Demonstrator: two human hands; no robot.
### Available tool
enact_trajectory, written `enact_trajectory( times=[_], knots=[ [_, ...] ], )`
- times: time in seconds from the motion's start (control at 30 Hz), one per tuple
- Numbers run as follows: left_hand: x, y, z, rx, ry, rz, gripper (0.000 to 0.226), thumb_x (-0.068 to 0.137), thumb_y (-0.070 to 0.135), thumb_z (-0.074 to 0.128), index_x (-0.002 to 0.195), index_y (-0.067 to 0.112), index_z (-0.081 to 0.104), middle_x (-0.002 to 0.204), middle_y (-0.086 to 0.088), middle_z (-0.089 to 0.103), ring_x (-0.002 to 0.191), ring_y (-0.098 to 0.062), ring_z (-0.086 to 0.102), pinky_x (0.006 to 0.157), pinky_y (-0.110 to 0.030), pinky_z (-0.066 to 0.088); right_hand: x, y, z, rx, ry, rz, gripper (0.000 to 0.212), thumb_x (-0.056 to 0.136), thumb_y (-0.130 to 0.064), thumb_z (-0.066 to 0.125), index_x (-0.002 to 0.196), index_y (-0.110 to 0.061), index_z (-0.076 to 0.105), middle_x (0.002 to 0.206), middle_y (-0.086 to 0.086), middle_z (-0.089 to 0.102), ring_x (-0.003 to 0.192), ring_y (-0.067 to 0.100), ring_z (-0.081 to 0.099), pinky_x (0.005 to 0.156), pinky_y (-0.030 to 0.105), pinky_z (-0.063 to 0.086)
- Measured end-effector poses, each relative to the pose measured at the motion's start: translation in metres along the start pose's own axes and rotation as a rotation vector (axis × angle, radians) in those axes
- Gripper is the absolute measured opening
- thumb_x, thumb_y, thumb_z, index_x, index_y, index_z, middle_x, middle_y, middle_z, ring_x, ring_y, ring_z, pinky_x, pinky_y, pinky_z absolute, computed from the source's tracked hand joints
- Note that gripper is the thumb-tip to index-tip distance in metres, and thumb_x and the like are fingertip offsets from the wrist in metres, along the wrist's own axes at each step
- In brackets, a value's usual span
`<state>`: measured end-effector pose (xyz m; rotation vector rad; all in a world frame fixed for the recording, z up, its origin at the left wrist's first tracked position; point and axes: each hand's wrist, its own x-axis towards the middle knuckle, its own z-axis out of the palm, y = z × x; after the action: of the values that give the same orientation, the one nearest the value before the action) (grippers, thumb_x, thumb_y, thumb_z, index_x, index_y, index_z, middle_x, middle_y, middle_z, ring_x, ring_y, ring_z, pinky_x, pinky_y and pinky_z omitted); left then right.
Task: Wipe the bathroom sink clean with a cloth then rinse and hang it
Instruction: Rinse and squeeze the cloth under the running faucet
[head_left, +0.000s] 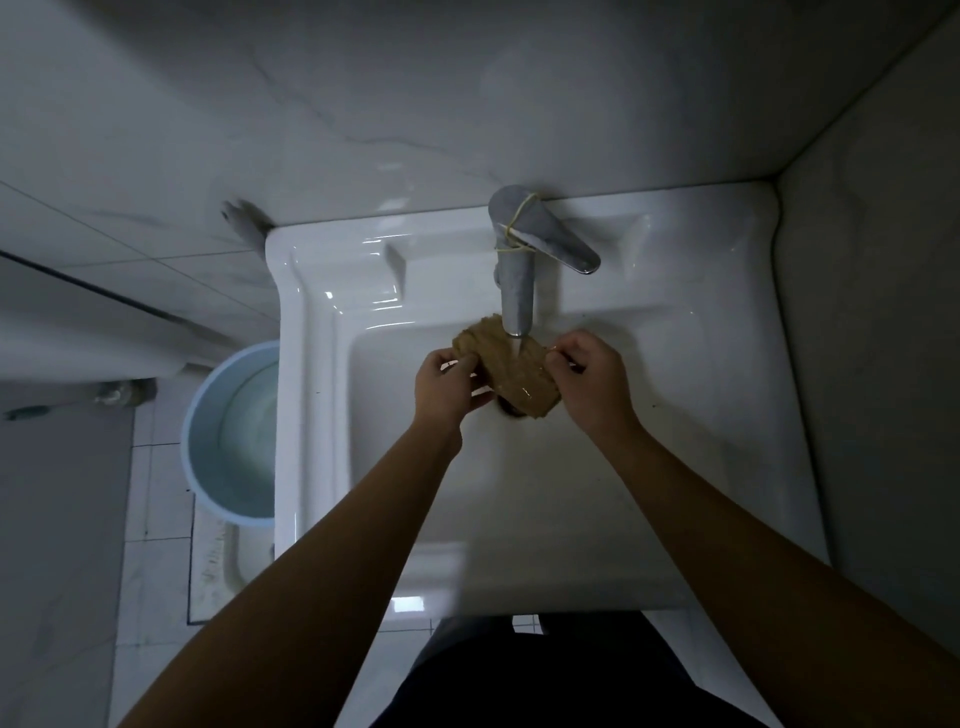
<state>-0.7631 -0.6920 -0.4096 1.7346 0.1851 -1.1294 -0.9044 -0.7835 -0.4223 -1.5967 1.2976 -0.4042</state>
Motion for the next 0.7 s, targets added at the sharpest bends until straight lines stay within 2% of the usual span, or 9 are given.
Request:
enact_trajectory(
  times=[0.13, 0.17, 0.27, 0.33, 0.43, 0.5, 0.57, 0.63, 0.7],
  knots=[
    [0.000, -0.001, -0.001, 0.203, 0.060, 0.044, 0.048, 0.091, 0.028, 0.074, 0.130, 0.013, 0.051, 0.118, -0.009, 0.064, 0.105, -0.025, 0.065, 0.090, -0.041, 0.059, 0.001, -0.006, 0.002, 0.103, -0.095, 0.068, 0.006, 0.092, -0.008, 0.061, 0.091, -0.008, 0.068, 0.082, -0.009, 0.070, 0.074, -0.005, 0.065, 0.067, 0.012, 0.048],
    [-0.001, -0.001, 0.000, 0.256, 0.066, 0.067, 0.049, 0.090, 0.033, 0.075, 0.129, 0.015, 0.051, 0.115, -0.008, 0.064, 0.102, -0.023, 0.065, 0.089, -0.040, 0.058, 0.001, -0.008, 0.004, 0.116, -0.120, 0.080, 0.007, 0.092, -0.009, 0.062, 0.093, -0.008, 0.068, 0.084, -0.010, 0.070, 0.074, -0.008, 0.065, 0.067, 0.010, 0.047],
    [-0.004, 0.002, 0.003, 0.267, -0.124, 0.042, 0.036, 0.094, 0.039, 0.068, 0.116, 0.012, 0.064, 0.106, -0.009, 0.072, 0.089, -0.020, 0.070, 0.069, -0.029, 0.060, -0.001, -0.011, 0.009, 0.159, -0.164, 0.107, 0.011, 0.093, -0.011, 0.063, 0.089, -0.019, 0.070, 0.089, -0.004, 0.071, 0.084, 0.005, 0.067, 0.075, 0.020, 0.049],
    [-0.004, 0.004, 0.004, 0.233, -0.250, -0.012, 0.034, 0.096, 0.038, 0.066, 0.114, 0.010, 0.069, 0.107, -0.012, 0.075, 0.089, -0.022, 0.073, 0.063, -0.025, 0.059, 0.000, -0.011, 0.011, 0.183, -0.178, 0.123, 0.018, 0.092, -0.011, 0.064, 0.083, -0.026, 0.069, 0.088, -0.002, 0.071, 0.085, 0.014, 0.067, 0.079, 0.031, 0.054],
    [-0.002, 0.002, 0.006, 0.187, -0.265, -0.014, 0.024, 0.095, 0.023, 0.070, 0.112, 0.007, 0.072, 0.108, -0.019, 0.075, 0.089, -0.026, 0.074, 0.066, -0.027, 0.061, 0.004, -0.010, 0.007, 0.261, -0.183, 0.183, 0.020, 0.089, -0.014, 0.064, 0.076, -0.027, 0.070, 0.085, 0.000, 0.071, 0.085, 0.018, 0.067, 0.088, 0.046, 0.057],
    [0.001, -0.001, 0.007, 0.174, -0.237, -0.013, 0.015, 0.094, 0.015, 0.069, 0.104, 0.005, 0.073, 0.107, -0.023, 0.075, 0.089, -0.028, 0.073, 0.076, -0.037, 0.064, 0.008, -0.010, 0.004, 0.299, -0.168, 0.238, 0.017, 0.091, -0.015, 0.062, 0.078, -0.025, 0.069, 0.087, 0.004, 0.070, 0.085, 0.020, 0.066, 0.090, 0.051, 0.057],
    [0.002, -0.002, 0.004, 0.165, -0.199, 0.002, 0.007, 0.093, 0.010, 0.067, 0.094, 0.006, 0.072, 0.100, -0.024, 0.074, 0.087, -0.029, 0.070, 0.083, -0.041, 0.062, 0.011, -0.011, 0.000, 0.257, -0.123, 0.253, 0.019, 0.093, -0.012, 0.059, 0.079, -0.022, 0.065, 0.084, 0.005, 0.068, 0.081, 0.019, 0.064, 0.087, 0.048, 0.056],
    [0.003, -0.002, 0.001, 0.159, -0.159, 0.013, 0.005, 0.093, 0.009, 0.065, 0.089, 0.009, 0.067, 0.094, -0.018, 0.071, 0.086, -0.026, 0.069, 0.072, -0.034, 0.060, 0.012, -0.012, -0.003, 0.205, -0.093, 0.241, 0.022, 0.094, -0.010, 0.058, 0.076, -0.021, 0.063, 0.077, 0.001, 0.064, 0.075, 0.015, 0.059, 0.080, 0.040, 0.053],
    [0.003, -0.002, 0.000, 0.281, -0.112, 0.139, 0.005, 0.093, 0.012, 0.067, 0.091, 0.014, 0.063, 0.096, -0.009, 0.070, 0.086, -0.021, 0.068, 0.067, -0.026, 0.053, 0.013, -0.013, -0.005, 0.195, -0.117, 0.228, 0.021, 0.094, -0.011, 0.058, 0.077, -0.021, 0.064, 0.076, 0.000, 0.064, 0.074, 0.013, 0.058, 0.077, 0.036, 0.050]
  ],
)
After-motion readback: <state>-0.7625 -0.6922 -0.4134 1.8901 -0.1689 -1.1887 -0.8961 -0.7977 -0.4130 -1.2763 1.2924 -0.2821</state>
